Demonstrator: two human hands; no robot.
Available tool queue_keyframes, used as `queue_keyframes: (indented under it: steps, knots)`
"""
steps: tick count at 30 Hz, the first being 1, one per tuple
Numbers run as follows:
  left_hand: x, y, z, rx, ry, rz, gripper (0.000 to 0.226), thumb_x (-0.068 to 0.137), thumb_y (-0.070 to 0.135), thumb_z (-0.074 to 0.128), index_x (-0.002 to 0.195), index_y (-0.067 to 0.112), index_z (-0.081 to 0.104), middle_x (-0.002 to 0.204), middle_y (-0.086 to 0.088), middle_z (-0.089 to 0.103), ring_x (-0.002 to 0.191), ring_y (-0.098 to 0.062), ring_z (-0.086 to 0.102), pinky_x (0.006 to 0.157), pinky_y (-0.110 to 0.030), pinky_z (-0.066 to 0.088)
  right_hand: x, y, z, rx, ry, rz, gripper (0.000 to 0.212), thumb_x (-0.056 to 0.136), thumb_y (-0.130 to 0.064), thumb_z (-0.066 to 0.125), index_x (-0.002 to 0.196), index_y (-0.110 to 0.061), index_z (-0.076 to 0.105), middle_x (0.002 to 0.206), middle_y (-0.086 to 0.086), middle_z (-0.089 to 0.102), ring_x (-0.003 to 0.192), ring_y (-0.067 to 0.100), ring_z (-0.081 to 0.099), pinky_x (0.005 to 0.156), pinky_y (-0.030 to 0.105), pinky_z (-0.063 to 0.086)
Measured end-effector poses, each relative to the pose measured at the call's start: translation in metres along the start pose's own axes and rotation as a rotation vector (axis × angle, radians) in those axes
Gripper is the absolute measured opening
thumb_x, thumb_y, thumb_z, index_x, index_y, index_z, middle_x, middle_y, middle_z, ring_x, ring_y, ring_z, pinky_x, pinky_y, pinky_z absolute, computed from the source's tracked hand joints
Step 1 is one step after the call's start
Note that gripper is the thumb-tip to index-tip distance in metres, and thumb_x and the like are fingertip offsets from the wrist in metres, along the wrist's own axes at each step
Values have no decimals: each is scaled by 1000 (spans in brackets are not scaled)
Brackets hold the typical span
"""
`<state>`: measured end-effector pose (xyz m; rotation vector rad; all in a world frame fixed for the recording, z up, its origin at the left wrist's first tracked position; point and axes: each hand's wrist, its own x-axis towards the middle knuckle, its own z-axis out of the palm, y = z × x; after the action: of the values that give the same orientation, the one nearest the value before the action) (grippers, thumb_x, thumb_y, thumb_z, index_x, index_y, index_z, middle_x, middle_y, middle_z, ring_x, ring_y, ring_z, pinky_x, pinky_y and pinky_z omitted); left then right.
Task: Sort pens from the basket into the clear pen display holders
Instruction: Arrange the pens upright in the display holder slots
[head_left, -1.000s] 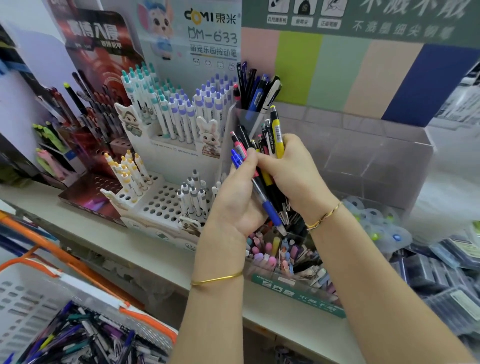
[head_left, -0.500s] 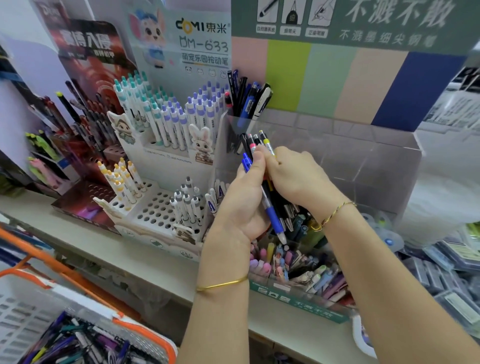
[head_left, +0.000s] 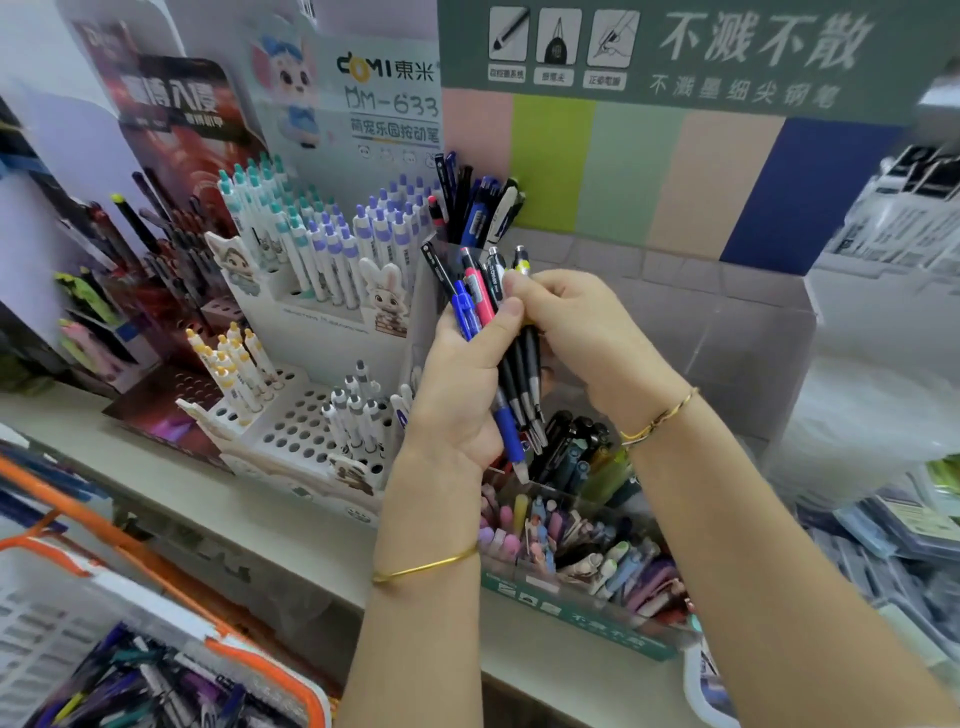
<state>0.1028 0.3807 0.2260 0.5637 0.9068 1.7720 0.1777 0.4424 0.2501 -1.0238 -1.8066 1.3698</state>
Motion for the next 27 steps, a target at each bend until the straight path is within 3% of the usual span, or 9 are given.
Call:
queue_keyframes:
  steps: [4,8,10,15,17,19,22,24,27]
  knots:
    - [1,8,-4,26,12,45,29,98,9,48,126,-1,52,86,-9,66,71,-18,67,55,-28,53,7,-10,1,161,-54,-3,29,96,-21,57,72,-6,50,54,4,31,34,7,31,33,14,27]
    - [12,19,-14,91,140,45,11,95,6,53,104,1,58,75,-9,61,58,-15,61,45,-23,48,27,-21,9,184,120,-128,20,95,-16,58,78,-7,53,57,3,32,54,21,35,51,29,34]
    - [20,27,-22,96,205,41,12,93,5,56,104,-1,55,72,-8,58,54,-11,56,43,-21,45,38,-33,6,192,258,-217,9,94,-10,57,86,-7,53,66,9,47,54,18,42,50,25,38]
    - [38,45,-37,82,240,58,22,92,4,58,112,-3,53,67,-4,58,50,-6,57,43,-20,45,66,-53,5,-103,540,-443,27,87,-4,57,108,-11,41,92,7,57,83,31,63,72,46,54]
    - [42,47,-38,93,213,42,19,92,5,59,109,-4,55,67,-3,60,52,-6,58,44,-20,46,73,-52,9,-208,553,-487,34,87,1,56,117,-6,39,89,-6,49,79,22,62,73,36,55]
    - [45,47,-39,104,194,30,17,92,6,59,106,-3,56,68,-2,63,54,-6,60,45,-19,46,78,-48,14,-318,570,-514,39,87,5,55,121,-3,38,85,-14,40,71,5,51,68,12,46]
    - [47,47,-38,116,161,18,13,93,7,57,104,-1,57,75,-3,65,57,-7,61,45,-19,47,85,-43,18,-465,538,-503,28,92,-1,53,118,-4,47,83,-9,47,75,12,48,68,16,38]
    - [47,46,-38,130,141,14,11,93,7,57,104,3,57,80,-3,65,59,-7,63,46,-20,47,91,-44,18,-600,519,-470,21,96,-7,47,114,-7,59,100,3,57,90,17,52,75,16,34]
    - [47,45,-38,125,111,13,12,93,7,58,105,5,56,85,-4,66,62,-9,64,47,-21,48,94,-43,17,-688,520,-475,29,92,-3,49,116,-11,64,112,7,62,102,22,57,88,28,43]
